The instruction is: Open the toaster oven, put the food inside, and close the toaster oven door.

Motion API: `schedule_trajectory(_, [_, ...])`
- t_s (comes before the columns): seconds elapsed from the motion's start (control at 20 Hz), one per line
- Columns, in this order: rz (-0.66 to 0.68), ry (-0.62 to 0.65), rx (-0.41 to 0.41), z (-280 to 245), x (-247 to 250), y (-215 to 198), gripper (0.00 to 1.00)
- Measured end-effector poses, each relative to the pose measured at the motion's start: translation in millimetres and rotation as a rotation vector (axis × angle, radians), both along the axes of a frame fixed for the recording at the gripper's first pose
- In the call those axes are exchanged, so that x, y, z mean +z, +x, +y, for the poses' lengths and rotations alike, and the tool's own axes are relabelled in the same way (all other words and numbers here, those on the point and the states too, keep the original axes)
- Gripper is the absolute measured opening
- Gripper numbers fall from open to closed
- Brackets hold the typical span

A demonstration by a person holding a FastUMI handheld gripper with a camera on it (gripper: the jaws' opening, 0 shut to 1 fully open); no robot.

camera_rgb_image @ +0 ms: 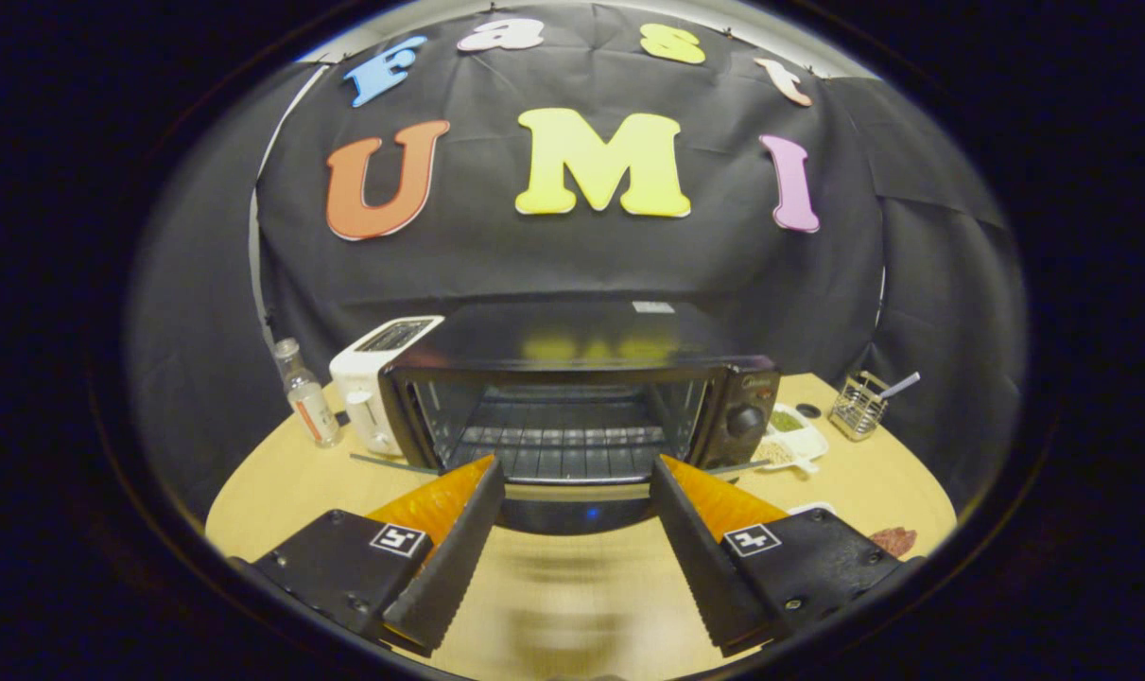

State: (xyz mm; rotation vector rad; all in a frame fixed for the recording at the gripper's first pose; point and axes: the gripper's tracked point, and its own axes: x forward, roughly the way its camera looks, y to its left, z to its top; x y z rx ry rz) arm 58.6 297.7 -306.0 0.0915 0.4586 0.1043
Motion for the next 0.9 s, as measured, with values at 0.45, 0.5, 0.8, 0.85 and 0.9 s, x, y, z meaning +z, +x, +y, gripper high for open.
schedule_trajectory(0.45, [0.130, -0.034, 0.030, -2, -69, -57, 0.99])
schedule_trajectory(0.5, [0.148, -0.035, 0.036, -2, -78, -61, 0.99])
schedule_trajectory(0.8, [0.259, -0.039, 0.046, -4, -125, -80, 0.99])
schedule_trajectory(0.85, [0.258, -0.051, 0.051, -3, -128, -83, 0.99])
schedule_trajectory(0.9, [0.268, -0.065, 0.060, -2, -131, -85, 0.99])
